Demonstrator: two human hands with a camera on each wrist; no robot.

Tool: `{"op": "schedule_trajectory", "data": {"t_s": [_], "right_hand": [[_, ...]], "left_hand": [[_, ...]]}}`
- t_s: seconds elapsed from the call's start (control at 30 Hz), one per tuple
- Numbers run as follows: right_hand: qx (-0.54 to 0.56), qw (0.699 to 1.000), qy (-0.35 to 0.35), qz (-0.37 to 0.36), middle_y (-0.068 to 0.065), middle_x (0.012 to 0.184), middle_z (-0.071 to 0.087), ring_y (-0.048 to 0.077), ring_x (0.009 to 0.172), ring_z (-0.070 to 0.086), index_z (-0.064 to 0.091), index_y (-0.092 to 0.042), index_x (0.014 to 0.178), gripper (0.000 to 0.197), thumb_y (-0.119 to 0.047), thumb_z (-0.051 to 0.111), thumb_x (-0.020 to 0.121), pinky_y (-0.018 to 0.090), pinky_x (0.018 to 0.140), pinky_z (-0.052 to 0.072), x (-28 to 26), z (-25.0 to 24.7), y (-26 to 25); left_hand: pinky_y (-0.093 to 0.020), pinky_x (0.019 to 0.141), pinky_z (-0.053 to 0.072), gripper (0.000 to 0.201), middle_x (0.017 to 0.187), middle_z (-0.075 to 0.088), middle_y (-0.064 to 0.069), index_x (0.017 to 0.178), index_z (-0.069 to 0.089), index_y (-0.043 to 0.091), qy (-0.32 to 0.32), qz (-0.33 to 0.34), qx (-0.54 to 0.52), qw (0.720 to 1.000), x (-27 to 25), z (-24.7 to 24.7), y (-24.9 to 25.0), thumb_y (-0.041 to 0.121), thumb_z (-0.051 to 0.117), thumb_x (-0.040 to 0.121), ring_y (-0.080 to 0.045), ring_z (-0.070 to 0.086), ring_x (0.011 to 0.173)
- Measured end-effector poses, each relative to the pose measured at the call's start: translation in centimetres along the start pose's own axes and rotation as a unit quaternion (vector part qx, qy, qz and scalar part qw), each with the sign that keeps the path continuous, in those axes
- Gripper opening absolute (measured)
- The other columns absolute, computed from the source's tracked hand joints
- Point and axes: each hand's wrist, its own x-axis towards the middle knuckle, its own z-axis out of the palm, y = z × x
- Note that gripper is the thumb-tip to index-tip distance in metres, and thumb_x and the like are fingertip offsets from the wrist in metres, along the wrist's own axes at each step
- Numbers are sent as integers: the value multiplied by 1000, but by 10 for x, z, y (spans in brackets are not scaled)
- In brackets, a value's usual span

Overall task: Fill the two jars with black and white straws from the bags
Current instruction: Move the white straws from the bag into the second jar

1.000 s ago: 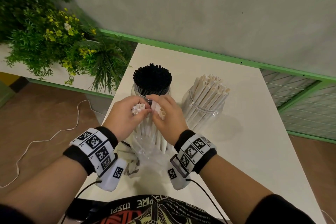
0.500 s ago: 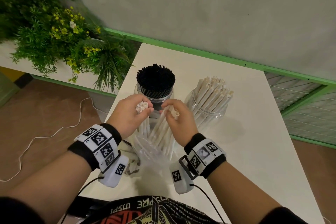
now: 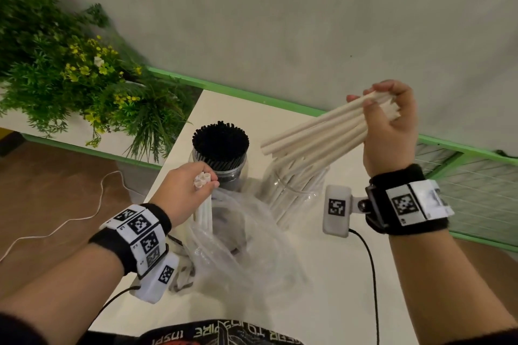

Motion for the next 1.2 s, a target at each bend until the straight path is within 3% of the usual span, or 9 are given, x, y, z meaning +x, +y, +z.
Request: {"op": "schedule_trajectory", "data": {"t_s": [0.1,0.23,0.33,0.43,0.6,0.87,1.0,1.1,1.2], "right_hand": [[-75,997,9,-34,7,101,54,28,96,69,51,-21,99,26,4,46,92,43,79,54,-1,-6,4],[-156,986,-16,-57,-17,94,65,28,97,68,50,-24,100,23,-2,48,93,52,79,53,-13,-7,11],[-194,978,-16,-75,-11,98,63,23,97,68,50,-28,100,28,-1,47,92,54,80,53,-12,-1,11],[-226,970,2,-85,8,107,56,13,95,67,49,-35,97,37,2,44,91,44,82,52,-17,7,14],[-257,957,21,-137,-1,103,49,20,92,61,52,-17,98,26,4,42,86,9,82,38,-22,22,19],[-250,959,39,-127,-10,102,44,27,90,57,55,-11,97,25,4,42,81,16,79,42,-23,21,26],[-263,960,39,-90,-1,104,47,10,92,56,57,-3,97,22,6,43,82,10,80,38,-27,23,39],[-259,964,-7,-58,10,106,53,-13,89,52,58,0,100,22,10,46,86,3,80,36,-30,23,50],[-329,938,-108,-17,4,114,55,-5,97,48,63,-11,110,20,-7,60,90,3,88,34,-28,13,70]], "left_hand": [[-5,62,35,13,84,61,13,79,59,28,-1,4,4,1000,0,0,2,20,65,87,1,55,81],[-6,61,34,14,83,61,14,79,58,29,-6,5,11,1000,1,2,4,20,64,88,2,54,80],[-9,60,33,15,82,61,13,78,58,30,-6,-1,8,1000,1,2,4,21,64,88,1,55,78],[-11,61,35,16,82,61,12,77,58,30,-3,-5,-3,1000,1,2,3,20,65,87,0,55,78],[-7,59,34,13,81,60,13,78,59,27,-3,-5,-7,1000,-1,2,3,19,64,87,0,54,76],[-4,60,35,9,82,60,13,81,61,24,0,-8,-7,1000,0,0,2,19,64,87,1,54,76],[-3,60,34,7,81,60,13,82,62,21,3,-7,-9,1000,0,0,3,18,65,87,1,54,76],[-2,60,34,6,82,60,13,83,62,21,5,-5,-7,1000,0,0,3,18,65,87,2,53,77],[-2,60,34,7,81,60,14,82,61,21,7,-5,-3,1000,0,-1,2,18,65,87,2,53,76]]}}
